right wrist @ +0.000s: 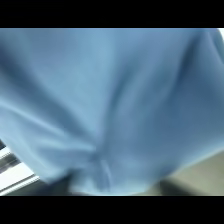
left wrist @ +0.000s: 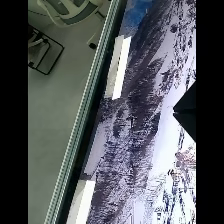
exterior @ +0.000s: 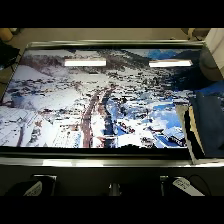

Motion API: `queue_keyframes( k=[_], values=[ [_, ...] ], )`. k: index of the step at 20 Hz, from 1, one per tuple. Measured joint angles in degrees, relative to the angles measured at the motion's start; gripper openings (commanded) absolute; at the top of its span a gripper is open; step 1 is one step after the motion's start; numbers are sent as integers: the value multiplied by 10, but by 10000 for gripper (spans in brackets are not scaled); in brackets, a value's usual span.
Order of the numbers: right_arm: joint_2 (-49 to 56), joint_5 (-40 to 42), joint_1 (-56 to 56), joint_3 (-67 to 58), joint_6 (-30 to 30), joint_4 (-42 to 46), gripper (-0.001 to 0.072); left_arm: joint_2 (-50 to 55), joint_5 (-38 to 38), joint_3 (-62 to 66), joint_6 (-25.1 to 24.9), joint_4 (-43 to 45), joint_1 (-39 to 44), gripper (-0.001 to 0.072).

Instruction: Fold the shirts.

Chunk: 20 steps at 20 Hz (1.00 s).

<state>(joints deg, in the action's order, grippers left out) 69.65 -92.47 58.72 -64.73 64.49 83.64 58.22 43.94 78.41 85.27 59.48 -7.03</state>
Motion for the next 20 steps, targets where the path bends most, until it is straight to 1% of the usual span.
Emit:
queue_keyframes(
  k=[2,4,5,7,8,9,10,11,12,13,14,16,18,20],
  values=[
    [-2,20,0,-4,-24,3,689,0,0,1,0,-11,0,23],
    [-3,40,0,-46,-44,21,690,0,0,5,-5,-19,2,23],
    [-3,51,0,-78,-56,30,690,0,-1,10,-14,-22,7,22],
    [-4,100,-17,-158,-85,38,688,4,-7,27,-43,-21,27,21],
    [-4,127,-38,-199,-98,38,688,10,-12,40,-52,-1,45,20],
    [-4,156,-64,-231,-107,39,688,22,-16,55,-51,37,65,21],
    [-4,183,-101,-258,-111,38,688,37,-12,70,-34,89,86,28],
    [-3,202,-143,-277,-112,33,689,58,4,86,-13,150,107,160],
    [2,214,-192,-291,-107,30,689,84,35,104,8,214,128,480],
    [12,214,-240,-299,-96,29,689,110,69,117,23,259,144,705],
    [24,210,-287,-305,-85,25,690,135,109,127,39,294,158,720],
    [60,181,-379,-314,-65,3,691,189,203,140,76,341,179,720],
    [97,137,-447,-318,-54,-25,691,228,287,134,92,355,188,720],
    [132,92,-495,-320,-46,-47,691,244,337,112,104,360,193,720]
  ],
)
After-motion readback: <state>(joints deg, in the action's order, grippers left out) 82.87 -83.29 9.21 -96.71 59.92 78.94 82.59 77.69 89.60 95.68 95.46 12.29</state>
